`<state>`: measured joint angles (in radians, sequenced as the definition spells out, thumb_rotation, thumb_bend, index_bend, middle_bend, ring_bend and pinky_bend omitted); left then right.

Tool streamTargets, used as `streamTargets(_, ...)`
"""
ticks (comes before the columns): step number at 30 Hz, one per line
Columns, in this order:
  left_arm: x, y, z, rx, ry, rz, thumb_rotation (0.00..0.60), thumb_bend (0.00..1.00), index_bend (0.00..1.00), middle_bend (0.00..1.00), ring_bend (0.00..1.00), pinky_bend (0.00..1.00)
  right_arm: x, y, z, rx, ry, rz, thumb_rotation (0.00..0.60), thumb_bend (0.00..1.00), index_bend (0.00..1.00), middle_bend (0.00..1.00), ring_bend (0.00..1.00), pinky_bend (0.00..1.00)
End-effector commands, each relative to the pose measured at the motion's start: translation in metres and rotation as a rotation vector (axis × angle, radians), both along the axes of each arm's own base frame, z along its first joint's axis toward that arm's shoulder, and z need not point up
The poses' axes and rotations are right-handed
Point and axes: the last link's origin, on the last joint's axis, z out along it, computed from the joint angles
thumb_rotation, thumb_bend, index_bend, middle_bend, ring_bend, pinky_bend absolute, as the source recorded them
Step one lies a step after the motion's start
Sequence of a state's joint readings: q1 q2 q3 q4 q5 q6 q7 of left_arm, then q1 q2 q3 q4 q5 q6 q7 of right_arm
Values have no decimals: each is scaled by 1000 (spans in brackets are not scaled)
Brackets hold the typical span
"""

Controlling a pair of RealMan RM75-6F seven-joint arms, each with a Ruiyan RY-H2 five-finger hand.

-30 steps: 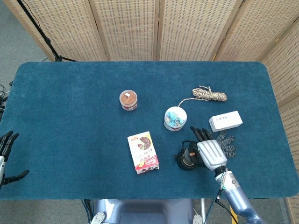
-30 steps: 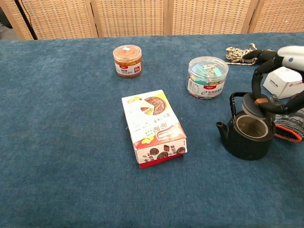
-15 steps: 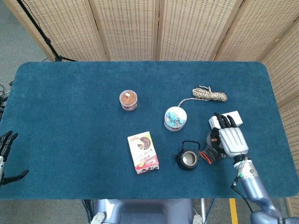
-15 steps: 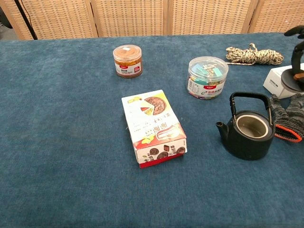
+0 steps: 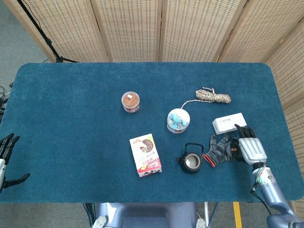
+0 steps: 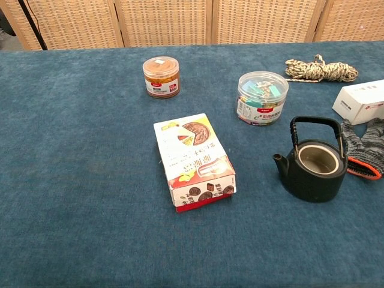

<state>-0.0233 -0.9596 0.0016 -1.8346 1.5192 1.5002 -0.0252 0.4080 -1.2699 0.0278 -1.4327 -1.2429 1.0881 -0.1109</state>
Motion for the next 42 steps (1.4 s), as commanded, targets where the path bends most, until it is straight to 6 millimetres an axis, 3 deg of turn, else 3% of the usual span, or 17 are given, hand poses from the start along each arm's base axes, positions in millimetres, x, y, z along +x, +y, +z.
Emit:
streamTargets(1,0,0,0,-1,1,-1,600,14,0,0,0,0,-7,6,-3,10,-2,-8,600,471,582,0,0,0)
streamTargets(5,0,0,-1,-2,2,-1,600,14,0,0,0,0,-13,11,-6,23,-9,-16,600,470,486,0,0,0)
streamTargets(10,0,0,-1,-3,4,0,600,14,0,0,0,0,-14,17,-2,39,-24,-8,600,462,218,0,0,0)
streamTargets(13,0,0,-1,-4,4,0,600,14,0,0,0,0,-12,21,2,35,-34,-1,600,450,160,0,0,0)
streamTargets(20,0,0,-1,-4,2,2,600,13,0,0,0,0,-4,36,27,-42,-61,44,600,432,107,0,0,0)
streamTargets(23,0,0,-1,-3,1,1,600,13,0,0,0,0,-2,44,43,-96,-72,67,600,235,71,0,0,0)
streamTargets(25,0,-1,-1,-2,0,1,600,12,0,0,0,0,-4,51,52,-136,-75,73,600,52,26,0,0,0)
streamTargets(27,0,-1,0,-1,-1,2,600,10,0,0,0,0,-7,58,59,-172,-79,75,600,1,3,0,0,0)
streamTargets(34,-3,1,3,12,-6,13,600,9,0,0,0,0,-12,99,76,-270,-152,79,600,0,0,0,0,0)
streamTargets(42,-6,0,9,24,-26,17,600,10,0,0,0,0,-5,109,87,-317,-165,129,600,0,0,0,0,0)
